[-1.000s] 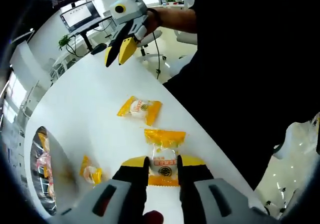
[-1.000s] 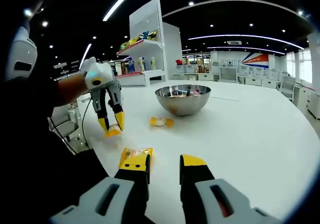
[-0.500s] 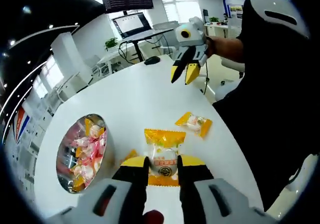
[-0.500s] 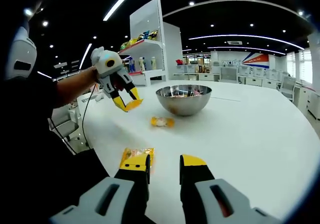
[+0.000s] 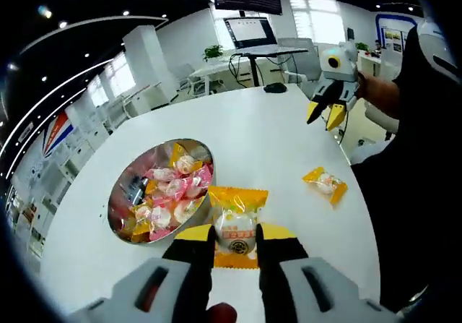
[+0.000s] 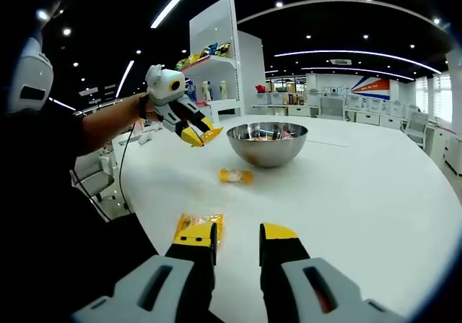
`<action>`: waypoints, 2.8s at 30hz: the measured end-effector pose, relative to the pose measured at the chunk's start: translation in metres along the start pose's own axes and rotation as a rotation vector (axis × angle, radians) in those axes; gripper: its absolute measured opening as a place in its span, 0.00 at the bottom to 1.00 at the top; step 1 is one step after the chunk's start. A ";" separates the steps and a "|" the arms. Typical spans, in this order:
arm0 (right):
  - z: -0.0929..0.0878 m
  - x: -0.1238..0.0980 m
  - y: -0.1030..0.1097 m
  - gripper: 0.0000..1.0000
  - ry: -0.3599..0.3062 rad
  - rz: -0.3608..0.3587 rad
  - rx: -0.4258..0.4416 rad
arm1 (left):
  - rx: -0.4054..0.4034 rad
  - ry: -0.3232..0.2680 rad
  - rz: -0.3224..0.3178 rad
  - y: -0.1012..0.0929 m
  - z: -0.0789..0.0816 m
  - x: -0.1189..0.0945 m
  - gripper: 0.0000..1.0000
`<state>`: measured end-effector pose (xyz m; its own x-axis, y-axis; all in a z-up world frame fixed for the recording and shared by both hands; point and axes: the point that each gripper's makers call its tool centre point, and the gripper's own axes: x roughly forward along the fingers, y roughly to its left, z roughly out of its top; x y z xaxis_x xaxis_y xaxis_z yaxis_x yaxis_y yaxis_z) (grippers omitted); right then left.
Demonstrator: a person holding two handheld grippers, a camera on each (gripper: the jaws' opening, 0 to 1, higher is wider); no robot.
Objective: Pick up the marshmallows scattered on the table and place them into the bowl on the table
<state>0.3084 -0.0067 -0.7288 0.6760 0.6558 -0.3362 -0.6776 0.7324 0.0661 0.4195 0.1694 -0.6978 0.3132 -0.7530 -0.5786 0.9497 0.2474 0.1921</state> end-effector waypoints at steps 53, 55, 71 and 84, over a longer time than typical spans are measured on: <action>-0.009 -0.002 -0.007 0.24 0.002 -0.009 0.030 | -0.533 -0.212 0.451 0.128 0.021 0.038 0.24; -0.009 -0.002 -0.008 0.24 0.001 -0.011 0.030 | -0.534 -0.215 0.452 0.128 0.022 0.037 0.24; -0.007 0.001 -0.005 0.24 0.001 0.000 0.021 | -0.590 -0.239 0.487 0.134 0.024 0.024 0.61; -0.004 0.004 -0.002 0.24 0.009 0.008 0.005 | -0.596 -0.292 0.456 0.109 0.022 -0.006 0.58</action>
<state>0.3118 -0.0063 -0.7339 0.6678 0.6602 -0.3437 -0.6817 0.7279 0.0738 0.5207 0.1874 -0.6566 0.7356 -0.6077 -0.2992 0.5950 0.7908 -0.1435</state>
